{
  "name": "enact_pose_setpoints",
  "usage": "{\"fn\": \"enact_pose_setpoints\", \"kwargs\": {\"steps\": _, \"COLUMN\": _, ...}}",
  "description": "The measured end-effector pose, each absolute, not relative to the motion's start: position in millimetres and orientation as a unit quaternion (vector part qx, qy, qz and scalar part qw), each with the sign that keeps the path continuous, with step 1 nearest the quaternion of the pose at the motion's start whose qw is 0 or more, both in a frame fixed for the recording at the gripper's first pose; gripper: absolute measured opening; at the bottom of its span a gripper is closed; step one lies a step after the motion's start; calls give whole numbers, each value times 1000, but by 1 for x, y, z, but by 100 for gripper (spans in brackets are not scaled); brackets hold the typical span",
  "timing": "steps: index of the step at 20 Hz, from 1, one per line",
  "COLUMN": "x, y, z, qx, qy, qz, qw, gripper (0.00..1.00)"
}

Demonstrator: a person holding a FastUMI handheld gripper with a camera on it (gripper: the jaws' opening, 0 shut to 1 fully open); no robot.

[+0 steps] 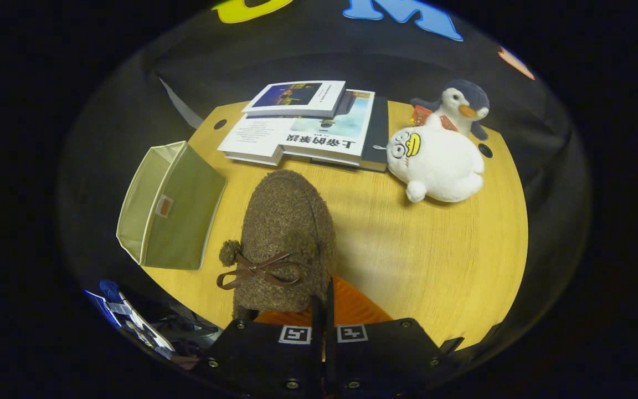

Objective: Open the storage box then place both shoes into the box .Put the left shoe in first, then the right shoe, with the right side of both shoes facing outward in a uniform manner.

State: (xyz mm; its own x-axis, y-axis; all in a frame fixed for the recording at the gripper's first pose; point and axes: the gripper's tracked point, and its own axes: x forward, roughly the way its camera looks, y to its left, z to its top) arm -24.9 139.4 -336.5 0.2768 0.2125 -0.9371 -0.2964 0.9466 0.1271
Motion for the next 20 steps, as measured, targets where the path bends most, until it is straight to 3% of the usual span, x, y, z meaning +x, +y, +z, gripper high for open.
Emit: {"fn": "enact_pose_setpoints", "kwargs": {"steps": 20, "x": 5, "y": 330, "z": -289, "qx": -57, "qy": 549, "qz": 257, "qw": 793, "gripper": 3}}
